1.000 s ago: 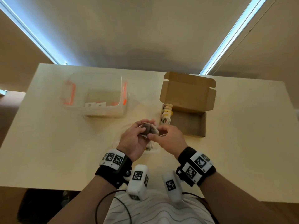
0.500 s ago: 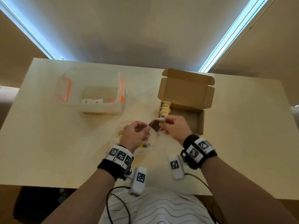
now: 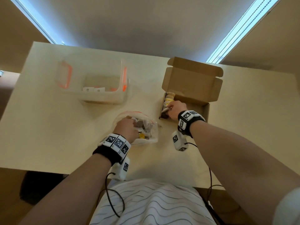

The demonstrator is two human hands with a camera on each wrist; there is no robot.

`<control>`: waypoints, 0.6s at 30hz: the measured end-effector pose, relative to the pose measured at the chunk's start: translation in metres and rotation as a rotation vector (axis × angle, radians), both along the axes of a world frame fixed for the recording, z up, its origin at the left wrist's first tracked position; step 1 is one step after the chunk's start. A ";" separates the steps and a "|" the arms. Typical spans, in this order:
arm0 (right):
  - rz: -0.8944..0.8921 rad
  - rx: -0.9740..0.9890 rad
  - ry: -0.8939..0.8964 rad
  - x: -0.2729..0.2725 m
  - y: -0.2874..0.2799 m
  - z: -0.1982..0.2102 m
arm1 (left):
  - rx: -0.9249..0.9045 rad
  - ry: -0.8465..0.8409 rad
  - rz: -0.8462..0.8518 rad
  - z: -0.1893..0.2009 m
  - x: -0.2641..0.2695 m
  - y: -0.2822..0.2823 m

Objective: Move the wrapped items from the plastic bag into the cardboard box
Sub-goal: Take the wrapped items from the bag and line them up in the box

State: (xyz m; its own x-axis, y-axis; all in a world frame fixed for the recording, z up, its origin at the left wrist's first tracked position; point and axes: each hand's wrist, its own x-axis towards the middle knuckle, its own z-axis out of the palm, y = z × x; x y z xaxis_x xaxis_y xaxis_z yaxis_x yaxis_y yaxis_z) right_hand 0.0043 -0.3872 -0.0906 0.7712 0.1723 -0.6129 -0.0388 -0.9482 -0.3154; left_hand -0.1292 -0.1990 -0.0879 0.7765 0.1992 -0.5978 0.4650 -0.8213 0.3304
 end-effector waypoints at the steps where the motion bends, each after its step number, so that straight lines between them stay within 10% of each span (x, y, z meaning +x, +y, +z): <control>1: -0.006 -0.018 -0.008 -0.001 0.000 -0.001 | 0.006 0.014 -0.032 -0.003 0.001 -0.001; 10: -0.198 0.156 -0.138 -0.014 -0.014 0.000 | 0.140 -0.016 -0.173 -0.010 0.011 -0.008; 14: 0.031 0.427 -0.367 -0.039 -0.006 0.031 | 0.128 -0.082 -0.160 -0.011 0.020 -0.003; 18: 0.429 0.446 -0.084 -0.073 0.022 0.060 | 0.097 -0.149 -0.199 -0.013 0.015 0.004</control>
